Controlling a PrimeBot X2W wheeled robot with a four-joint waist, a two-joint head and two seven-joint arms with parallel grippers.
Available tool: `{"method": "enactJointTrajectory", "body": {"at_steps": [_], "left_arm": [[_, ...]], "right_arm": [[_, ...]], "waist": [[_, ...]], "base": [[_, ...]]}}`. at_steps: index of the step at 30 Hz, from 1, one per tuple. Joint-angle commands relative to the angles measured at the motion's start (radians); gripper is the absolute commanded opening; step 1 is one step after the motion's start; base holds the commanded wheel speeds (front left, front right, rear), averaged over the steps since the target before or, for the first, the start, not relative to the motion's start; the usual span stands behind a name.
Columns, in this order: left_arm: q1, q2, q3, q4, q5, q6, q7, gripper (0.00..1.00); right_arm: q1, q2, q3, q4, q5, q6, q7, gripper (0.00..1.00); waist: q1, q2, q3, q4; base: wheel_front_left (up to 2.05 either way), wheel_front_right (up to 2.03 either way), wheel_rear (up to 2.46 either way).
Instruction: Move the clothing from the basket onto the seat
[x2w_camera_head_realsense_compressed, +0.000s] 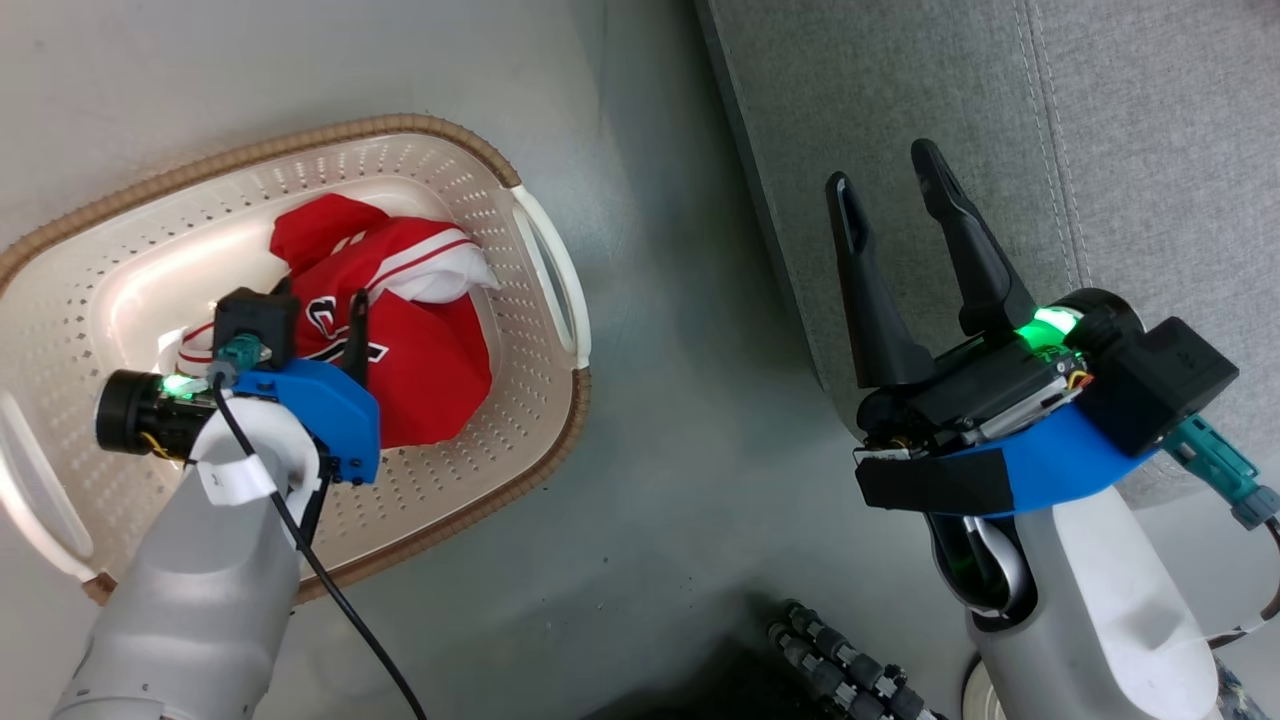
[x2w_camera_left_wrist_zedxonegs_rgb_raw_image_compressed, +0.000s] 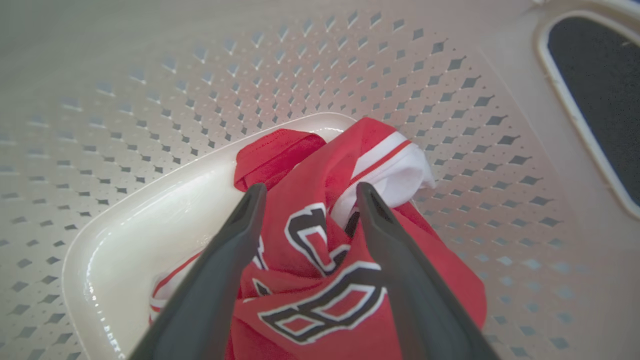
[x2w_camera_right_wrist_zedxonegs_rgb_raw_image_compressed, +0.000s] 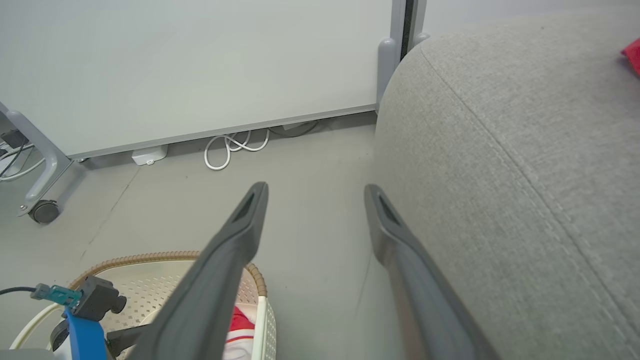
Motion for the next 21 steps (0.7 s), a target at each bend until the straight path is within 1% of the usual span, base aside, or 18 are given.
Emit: {"method": "enactJointTrajectory", "body": {"at_steps": [1, 4, 8, 13, 16, 17, 18, 19, 21], "left_arm": [[-0.024, 0.009, 0.007, 0.015, -0.006, 0.010, 0.006, 1.00], [-0.042, 0.006, 0.013, 0.052, -0.017, 0.024, 0.026, 1.00], [-0.062, 0.003, 0.017, 0.102, -0.025, 0.053, 0.069, 1.00], [-0.083, -0.008, 0.026, 0.134, -0.044, 0.079, 0.099, 1.00], [-0.087, -0.018, 0.022, 0.151, -0.051, 0.077, 0.135, 1.00], [-0.086, -0.019, 0.020, 0.155, -0.051, 0.073, 0.147, 0.76], [-0.089, -0.019, 0.016, 0.157, -0.049, 0.072, 0.155, 0.34], [-0.091, -0.018, 0.012, 0.160, -0.045, 0.070, 0.162, 0.00], [-0.090, -0.022, 0.010, 0.165, -0.049, 0.064, 0.177, 0.00]], "right_arm": [[-0.008, 0.001, 0.005, 0.001, 0.004, 0.000, -0.005, 1.00], [-0.007, 0.001, 0.011, 0.000, 0.013, 0.000, -0.006, 1.00], [-0.003, 0.001, 0.015, -0.013, 0.017, 0.000, -0.007, 1.00], [0.005, 0.001, 0.017, -0.023, 0.020, 0.000, -0.007, 1.00], [0.005, 0.001, 0.020, -0.024, 0.021, 0.000, -0.007, 1.00], [0.006, 0.001, 0.021, -0.024, 0.023, 0.000, -0.007, 1.00], [0.005, 0.001, 0.021, -0.023, 0.024, 0.000, -0.007, 1.00], [0.005, 0.001, 0.021, -0.023, 0.025, 0.000, -0.007, 1.00], [0.004, 0.001, 0.020, -0.024, 0.027, 0.000, -0.007, 1.00]], "waist": [[-0.0001, 0.0000, 0.009, -0.008], [-0.0001, 0.0000, 0.017, -0.014], [-0.0001, 0.0000, 0.025, -0.020], [-0.0001, 0.0000, 0.033, -0.021], [-0.0001, 0.0000, 0.035, -0.021], [-0.0001, 0.0000, 0.034, -0.021], [-0.0001, 0.0000, 0.033, -0.020], [-0.0001, 0.0000, 0.033, -0.020], [-0.0001, 0.0000, 0.032, -0.019]], "base": [[0.00, 0.00, 0.00], [0.00, 0.00, 0.00], [0.00, 0.00, 0.00], [0.00, 0.00, 0.00], [0.00, 0.00, 0.00], [0.00, 0.00, 0.00], [0.00, 0.00, 0.00], [0.00, 0.00, 0.00], [0.00, 0.00, 0.00]]}}
